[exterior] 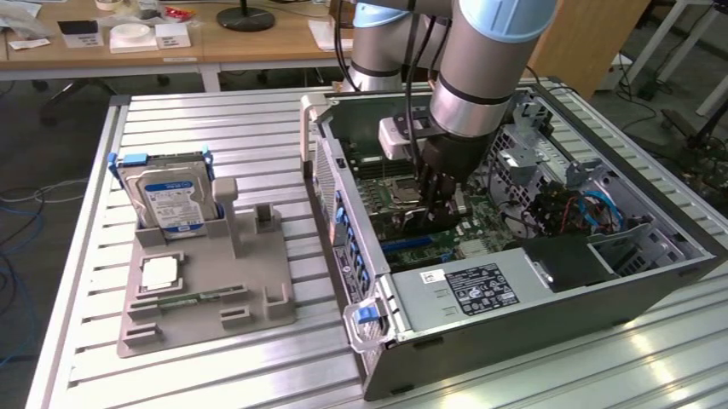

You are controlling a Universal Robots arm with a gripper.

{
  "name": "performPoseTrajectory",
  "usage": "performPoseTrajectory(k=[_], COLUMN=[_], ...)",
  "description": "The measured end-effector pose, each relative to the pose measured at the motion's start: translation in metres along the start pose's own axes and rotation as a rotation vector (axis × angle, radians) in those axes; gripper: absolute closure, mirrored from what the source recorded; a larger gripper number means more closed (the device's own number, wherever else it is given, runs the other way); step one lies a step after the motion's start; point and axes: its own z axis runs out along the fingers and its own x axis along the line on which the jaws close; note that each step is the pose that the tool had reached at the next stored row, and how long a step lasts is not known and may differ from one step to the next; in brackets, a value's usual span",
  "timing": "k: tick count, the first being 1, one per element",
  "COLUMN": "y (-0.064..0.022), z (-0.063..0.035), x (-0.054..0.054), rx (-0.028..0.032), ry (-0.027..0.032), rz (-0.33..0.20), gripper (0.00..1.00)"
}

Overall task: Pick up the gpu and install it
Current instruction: 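Insert the gpu into the slot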

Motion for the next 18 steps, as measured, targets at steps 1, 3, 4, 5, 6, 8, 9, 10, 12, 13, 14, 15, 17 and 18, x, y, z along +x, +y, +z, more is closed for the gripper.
performPoseTrajectory(k=[1, 3, 4, 5, 6, 8, 9, 10, 12, 13, 14, 15, 17, 18], y=[0.0000, 0.0000, 0.0000, -0.0001, -0.0003, -0.0008, -0.0012, -0.0015, -0.0028, -0.0034, -0.0040, -0.0043, -0.0042, -0.0043], z=[0.0000, 0.0000, 0.0000, 0.0000, 0.0001, 0.0001, 0.0001, 0.0000, 0.0002, 0.0001, 0.0001, 0.0001, 0.0001, 0.0005], x=[0.0000, 0.0000, 0.0000, 0.0000, 0.0000, 0.0000, 0.0000, 0.0000, -0.0001, -0.0001, -0.0001, 0.0000, -0.0001, -0.0001], rx=[0.0000, 0.0000, 0.0000, -0.0007, -0.0018, -0.0051, -0.0069, -0.0086, -0.0143, -0.0171, -0.0196, -0.0210, -0.0212, -0.0211], ry=[0.0000, 0.0000, 0.0000, 0.0001, 0.0000, 0.0000, 0.0001, 0.0002, 0.0001, 0.0003, 0.0004, 0.0005, 0.0006, 0.0005], rz=[0.000, 0.000, 0.000, 0.000, 0.000, 0.000, 0.000, 0.001, 0.001, 0.001, 0.001, 0.001, 0.002, 0.002], gripper=[0.73, 0.73, 0.73, 0.73, 0.73, 0.73, 0.73, 0.73, 0.73, 0.73, 0.73, 0.73, 0.73, 0.73])
